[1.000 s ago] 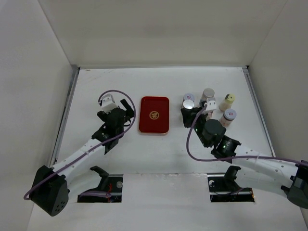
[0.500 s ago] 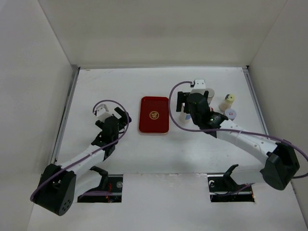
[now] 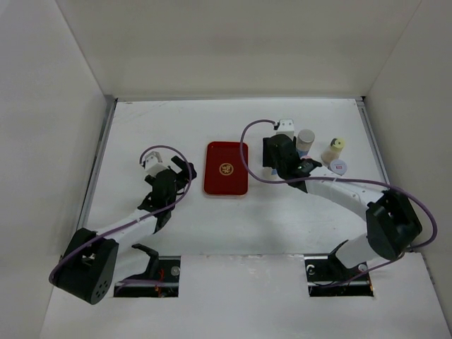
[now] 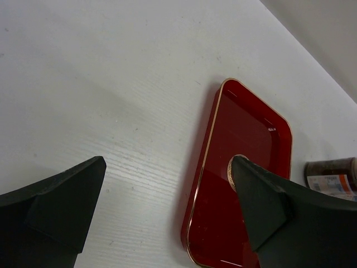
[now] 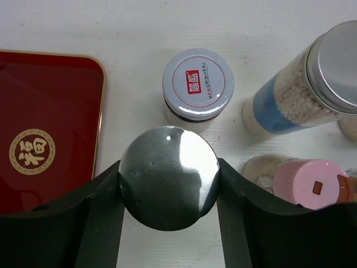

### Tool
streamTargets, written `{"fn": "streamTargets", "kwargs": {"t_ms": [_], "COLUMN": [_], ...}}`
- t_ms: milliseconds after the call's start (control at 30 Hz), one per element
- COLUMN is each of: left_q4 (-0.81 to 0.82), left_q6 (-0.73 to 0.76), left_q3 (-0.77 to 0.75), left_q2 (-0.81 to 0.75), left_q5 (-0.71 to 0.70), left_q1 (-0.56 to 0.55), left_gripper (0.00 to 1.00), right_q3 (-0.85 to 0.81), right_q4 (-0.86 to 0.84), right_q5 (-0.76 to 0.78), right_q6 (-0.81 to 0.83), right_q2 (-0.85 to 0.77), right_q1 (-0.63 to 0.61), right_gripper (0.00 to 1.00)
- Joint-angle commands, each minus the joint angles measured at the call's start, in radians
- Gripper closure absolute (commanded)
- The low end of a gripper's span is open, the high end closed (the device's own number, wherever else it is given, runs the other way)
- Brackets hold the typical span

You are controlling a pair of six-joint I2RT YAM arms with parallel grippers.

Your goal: Organize the condiment bottles

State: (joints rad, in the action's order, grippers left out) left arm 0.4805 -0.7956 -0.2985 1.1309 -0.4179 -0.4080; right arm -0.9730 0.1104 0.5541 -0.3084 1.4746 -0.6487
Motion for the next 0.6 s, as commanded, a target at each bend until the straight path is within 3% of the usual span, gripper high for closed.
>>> {"fn": "streamTargets", "kwargs": {"t_ms": [0,200,567], "left_q4": [0.082,0.109,0.102], "left_q6": [-0.020,-0.034,-0.044], "left_q3": [0.001,0.010,0.027], "left_q2": [0.010,0.023,-0.005], "left_q5": [0.018,0.034,0.056], "left_q1": [0.001,0.004,0.027], "left_gripper": [0.00,0.00,0.00], "right_q3": [-0.029,-0.114,-0.498], "right_q4": [-0.118,-0.211,-0.307], "right_q5": [0.023,0.020,-0.132], "right_q6": [0.015,0.075,0.077], "right_q2": [-0.031,-0.080,0.343], "right_q1": [0.004,-0.073,-0.121], "right_gripper": [0.53,0.58,0.58]}}
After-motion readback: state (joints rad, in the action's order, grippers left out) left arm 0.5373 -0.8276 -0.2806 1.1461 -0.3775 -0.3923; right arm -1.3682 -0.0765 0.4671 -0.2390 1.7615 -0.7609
